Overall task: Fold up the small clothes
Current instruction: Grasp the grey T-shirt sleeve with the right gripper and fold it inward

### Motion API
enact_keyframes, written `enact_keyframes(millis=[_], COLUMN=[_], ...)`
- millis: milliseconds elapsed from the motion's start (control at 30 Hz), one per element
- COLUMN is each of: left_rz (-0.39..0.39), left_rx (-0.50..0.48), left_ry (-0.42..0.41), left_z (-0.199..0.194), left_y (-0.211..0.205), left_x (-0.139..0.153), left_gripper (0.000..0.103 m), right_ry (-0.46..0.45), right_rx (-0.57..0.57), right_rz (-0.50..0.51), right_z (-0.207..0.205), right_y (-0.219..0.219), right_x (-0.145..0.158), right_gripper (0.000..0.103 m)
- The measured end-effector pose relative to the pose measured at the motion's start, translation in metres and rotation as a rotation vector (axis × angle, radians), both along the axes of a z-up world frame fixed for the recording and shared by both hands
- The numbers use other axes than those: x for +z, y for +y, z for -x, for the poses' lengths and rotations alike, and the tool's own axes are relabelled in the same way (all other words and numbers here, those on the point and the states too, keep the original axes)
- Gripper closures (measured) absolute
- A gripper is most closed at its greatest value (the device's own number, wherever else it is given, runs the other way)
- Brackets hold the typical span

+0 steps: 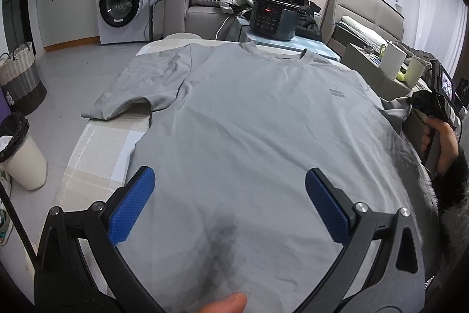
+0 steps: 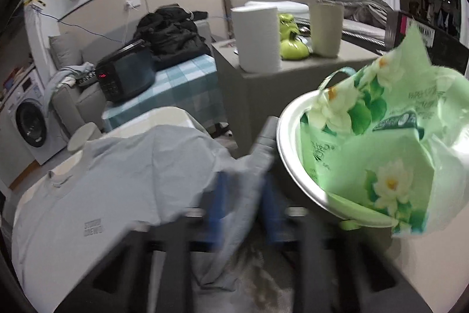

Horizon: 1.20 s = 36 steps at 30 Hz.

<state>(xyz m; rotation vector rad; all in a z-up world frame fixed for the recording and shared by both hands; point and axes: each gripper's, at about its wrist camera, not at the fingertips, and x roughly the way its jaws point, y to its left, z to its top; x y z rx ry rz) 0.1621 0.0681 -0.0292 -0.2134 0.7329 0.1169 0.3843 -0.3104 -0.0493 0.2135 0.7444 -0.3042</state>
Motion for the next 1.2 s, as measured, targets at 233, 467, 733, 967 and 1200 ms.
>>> enact_keyframes(millis=[233, 467, 733, 967, 1200], left_rz=[0.009, -0.003, 0.000, 0.023, 0.020], left_rx=[0.010, 0.026, 0.032, 0.003, 0.015], left_ry=[0.015, 0.007, 0.018, 0.005, 0.025], left_z=[0.002, 0.006, 0.008, 0.000, 0.002], left_y=[0.006, 0.008, 0.008, -0.005, -0.001], left_x=[-0.007, -0.005, -0.007, -0.008, -0.015], left_gripper=[0.001, 0.001, 0.001, 0.001, 0.001], right_ry=[-0.147, -0.013, 0.074, 0.163, 0.215], right_rx=[0.227, 0.992, 0.932, 0.466, 0.340], right_rz=[0.005, -0.014, 0.008, -0.119, -0.139], right_z=[0.012, 0.037, 0.061, 0.009, -0.048], right_y=[0.044, 0.175, 0.157, 0.087, 0.070], right_x=[0.026, 0.031, 0.016, 0.000, -0.028], right_gripper=[0.100, 0.085, 0.046, 0.042, 0.042])
